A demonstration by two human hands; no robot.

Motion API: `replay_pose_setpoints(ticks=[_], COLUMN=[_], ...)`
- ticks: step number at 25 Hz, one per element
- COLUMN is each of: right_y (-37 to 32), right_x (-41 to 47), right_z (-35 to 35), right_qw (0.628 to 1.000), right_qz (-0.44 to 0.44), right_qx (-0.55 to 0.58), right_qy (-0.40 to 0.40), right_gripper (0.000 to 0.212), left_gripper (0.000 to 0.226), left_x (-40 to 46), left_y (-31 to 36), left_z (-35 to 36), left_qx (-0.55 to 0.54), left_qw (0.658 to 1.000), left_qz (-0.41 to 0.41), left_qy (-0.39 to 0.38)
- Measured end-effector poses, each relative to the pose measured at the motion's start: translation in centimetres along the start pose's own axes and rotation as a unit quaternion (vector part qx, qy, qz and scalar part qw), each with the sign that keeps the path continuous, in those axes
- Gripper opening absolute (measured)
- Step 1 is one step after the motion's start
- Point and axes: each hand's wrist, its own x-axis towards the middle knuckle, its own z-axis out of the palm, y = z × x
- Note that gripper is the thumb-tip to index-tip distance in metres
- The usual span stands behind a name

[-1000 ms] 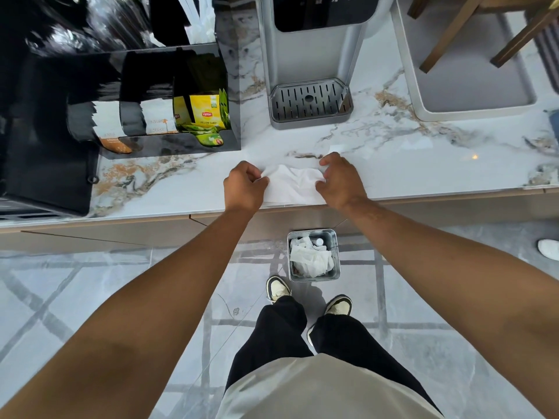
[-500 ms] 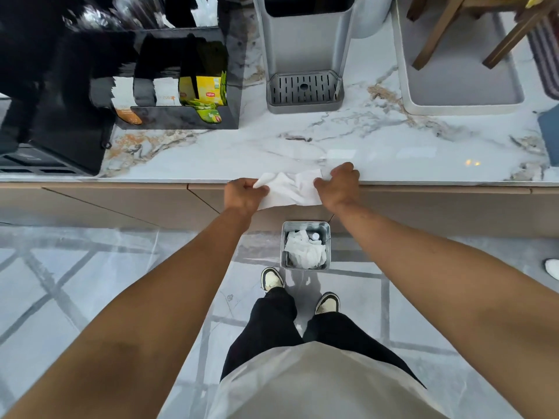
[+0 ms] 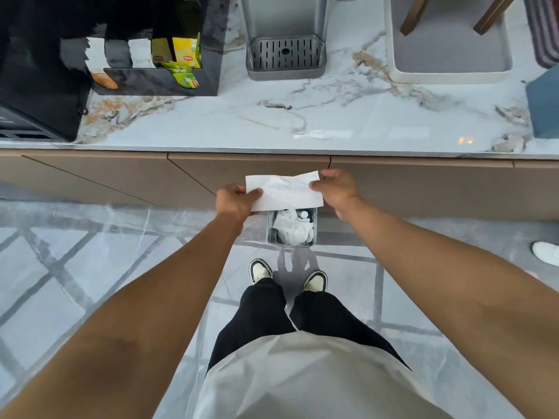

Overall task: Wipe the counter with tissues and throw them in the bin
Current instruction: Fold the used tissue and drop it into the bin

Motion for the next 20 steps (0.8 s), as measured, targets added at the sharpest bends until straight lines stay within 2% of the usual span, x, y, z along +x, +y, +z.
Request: replay_pose_setpoints(ticks=[4, 10, 13, 17, 20], right_y=[3.3, 9.0, 11.5, 14.5, 17.7], right_x=[0.4, 1.6, 2.8, 5.7, 8.3], right_z=[-0.8, -0.8, 0.5, 1.8, 3.1], right_qw=[1.0, 0.997, 0.997, 0.992, 0.99], right_qz=[0.027, 0.074, 0.045, -0.016, -0.003], right_qx=[-0.008, -0.025, -0.061, -0.125, -0.138], right_qy=[0.013, 0.01, 0.0, 0.032, 0.034], right_gripper=[0.036, 0.029, 0.009, 0.01, 0.012], left_gripper=[0.023, 0.017, 0.012, 0.012, 0.011], left_x=[0.8, 4.0, 6.1, 10.0, 13.1], left_y=[-2.3, -7.1, -9.0, -11.3, -14.3], left_z=[1.0, 2.1, 2.8, 4.7, 6.5], left_qx=[-0.006, 0.012, 0.078, 0.117, 0.12], left_qw=[0.999, 0.993, 0.992, 0.99, 0.989], left_qz=[-0.023, -0.075, -0.035, 0.025, 0.014], left_qy=[-0.041, -0.087, -0.088, -0.072, -0.089])
